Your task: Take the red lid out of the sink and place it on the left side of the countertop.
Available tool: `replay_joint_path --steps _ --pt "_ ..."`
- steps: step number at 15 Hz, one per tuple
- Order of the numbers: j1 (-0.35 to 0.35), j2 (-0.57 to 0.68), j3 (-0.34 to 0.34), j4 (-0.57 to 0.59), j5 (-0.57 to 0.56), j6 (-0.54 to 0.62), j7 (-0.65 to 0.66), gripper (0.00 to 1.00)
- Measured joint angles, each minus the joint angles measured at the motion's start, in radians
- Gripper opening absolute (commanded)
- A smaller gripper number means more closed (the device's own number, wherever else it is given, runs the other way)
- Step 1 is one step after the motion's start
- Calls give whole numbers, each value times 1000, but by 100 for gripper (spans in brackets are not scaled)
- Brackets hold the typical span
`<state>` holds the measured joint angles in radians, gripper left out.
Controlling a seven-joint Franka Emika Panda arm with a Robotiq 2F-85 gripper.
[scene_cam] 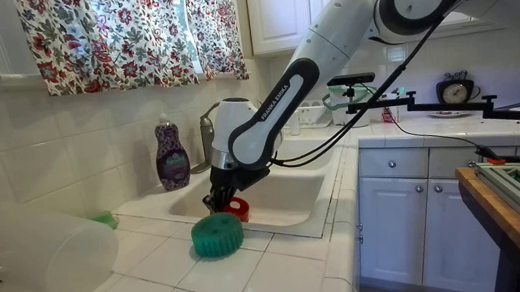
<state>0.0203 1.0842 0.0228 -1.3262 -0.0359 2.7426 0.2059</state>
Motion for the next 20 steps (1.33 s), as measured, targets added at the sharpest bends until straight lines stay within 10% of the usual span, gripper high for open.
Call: replay_joint_path --steps 12,20 --pt "95 -268 23 -181 -75 -105 -164 1" --pt "164 -314 12 -275 -232 127 -306 1"
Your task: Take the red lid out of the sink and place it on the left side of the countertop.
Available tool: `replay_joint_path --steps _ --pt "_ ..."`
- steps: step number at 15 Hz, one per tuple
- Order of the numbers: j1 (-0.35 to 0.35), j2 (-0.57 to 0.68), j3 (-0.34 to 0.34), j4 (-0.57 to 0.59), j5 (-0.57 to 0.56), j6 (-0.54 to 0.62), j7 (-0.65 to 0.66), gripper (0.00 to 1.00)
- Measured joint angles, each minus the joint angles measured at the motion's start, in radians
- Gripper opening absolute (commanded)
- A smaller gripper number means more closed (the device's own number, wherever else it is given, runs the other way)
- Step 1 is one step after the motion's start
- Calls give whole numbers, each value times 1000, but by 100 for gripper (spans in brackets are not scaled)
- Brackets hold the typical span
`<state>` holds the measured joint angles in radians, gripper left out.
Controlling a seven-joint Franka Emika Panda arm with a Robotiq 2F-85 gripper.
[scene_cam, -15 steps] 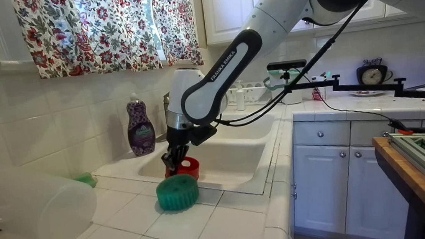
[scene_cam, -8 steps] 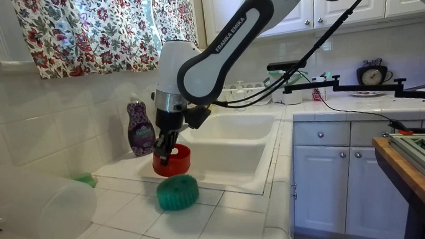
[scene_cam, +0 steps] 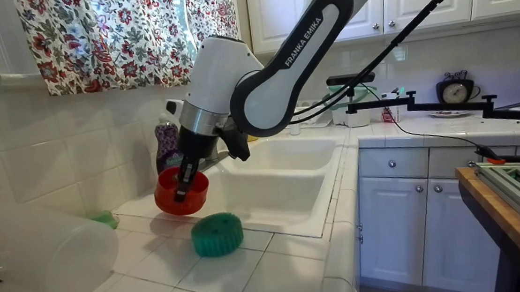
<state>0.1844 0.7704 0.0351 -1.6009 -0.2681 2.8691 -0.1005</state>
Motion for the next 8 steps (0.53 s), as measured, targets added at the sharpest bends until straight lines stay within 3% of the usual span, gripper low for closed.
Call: replay_joint_path --steps 4,8 --pt "-31 42 51 -13 -15 160 -143 1" --pt "-128 97 203 -12 -46 306 -286 1"
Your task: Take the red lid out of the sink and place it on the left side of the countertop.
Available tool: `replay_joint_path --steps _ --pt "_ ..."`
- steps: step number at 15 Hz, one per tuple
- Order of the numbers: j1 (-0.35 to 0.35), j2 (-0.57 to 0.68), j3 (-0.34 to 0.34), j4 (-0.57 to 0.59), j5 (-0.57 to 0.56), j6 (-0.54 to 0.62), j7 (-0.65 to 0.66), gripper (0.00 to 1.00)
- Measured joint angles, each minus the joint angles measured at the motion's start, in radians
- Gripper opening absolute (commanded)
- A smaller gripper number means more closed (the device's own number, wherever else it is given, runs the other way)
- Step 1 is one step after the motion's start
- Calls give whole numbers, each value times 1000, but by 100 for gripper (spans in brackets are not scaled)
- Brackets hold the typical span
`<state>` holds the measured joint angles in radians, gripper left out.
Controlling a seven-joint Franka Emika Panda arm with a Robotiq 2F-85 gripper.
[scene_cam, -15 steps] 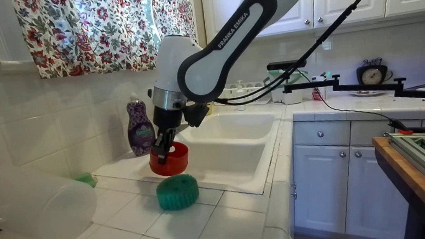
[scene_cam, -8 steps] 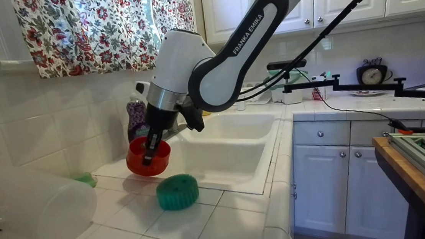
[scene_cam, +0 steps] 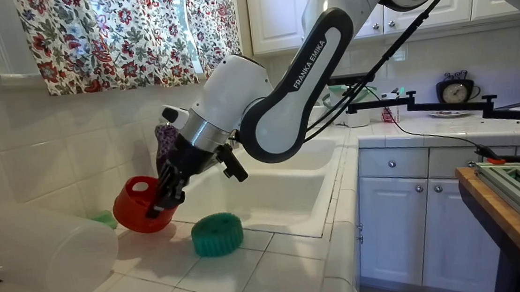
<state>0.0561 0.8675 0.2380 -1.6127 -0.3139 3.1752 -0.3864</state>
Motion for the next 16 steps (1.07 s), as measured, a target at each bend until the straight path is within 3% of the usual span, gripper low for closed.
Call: replay_joint_path --steps 3,5,6,7,12,13,14,16 --pt "-87 35 134 2 -47 34 -75 1" --pt "-125 48 175 3 -51 31 -88 1" --pt "-137 52 185 3 -51 30 -88 20" --pt "-148 55 193 3 -51 27 -88 2" --pt "-215 84 282 4 -51 -13 -96 0" --pt "-224 89 295 4 -51 -18 -99 28" --pt "-230 92 302 5 -51 -23 -101 29" --pt "-231 93 305 9 -51 -32 -101 42"
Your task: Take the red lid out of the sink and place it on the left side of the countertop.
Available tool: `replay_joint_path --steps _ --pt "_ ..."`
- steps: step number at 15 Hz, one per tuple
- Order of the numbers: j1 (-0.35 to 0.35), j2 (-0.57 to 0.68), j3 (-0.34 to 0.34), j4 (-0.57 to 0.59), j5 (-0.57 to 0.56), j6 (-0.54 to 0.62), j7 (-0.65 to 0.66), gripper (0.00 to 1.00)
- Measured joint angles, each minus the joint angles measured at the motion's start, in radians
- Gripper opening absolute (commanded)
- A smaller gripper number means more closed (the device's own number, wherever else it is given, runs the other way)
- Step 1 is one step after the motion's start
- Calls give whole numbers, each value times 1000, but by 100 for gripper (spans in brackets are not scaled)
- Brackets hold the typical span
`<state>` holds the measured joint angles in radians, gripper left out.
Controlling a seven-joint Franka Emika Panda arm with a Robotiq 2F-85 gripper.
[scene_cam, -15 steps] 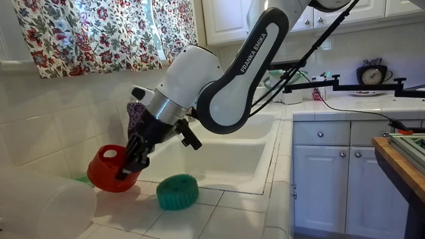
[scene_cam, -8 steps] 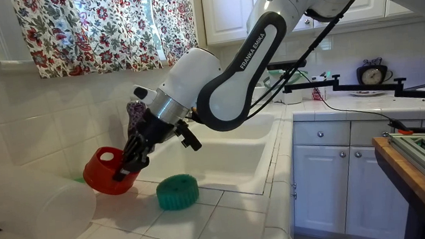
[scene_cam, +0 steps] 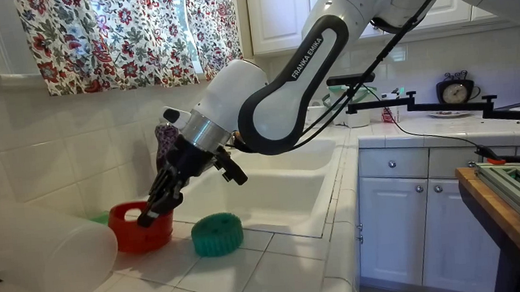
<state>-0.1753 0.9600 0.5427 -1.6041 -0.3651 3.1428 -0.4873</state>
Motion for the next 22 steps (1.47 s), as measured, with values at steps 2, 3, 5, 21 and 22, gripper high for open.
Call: replay_joint_path --steps 2,3,5,21,22 --pt "4 -2 -8 16 0 -2 0 57" --pt "8 -5 -17 27 1 -6 0 64" --pt "20 -11 -41 49 1 -19 0 78" --pt "95 -167 -290 260 406 -689 174 100" --pt "90 -167 -298 254 434 -710 193 100"
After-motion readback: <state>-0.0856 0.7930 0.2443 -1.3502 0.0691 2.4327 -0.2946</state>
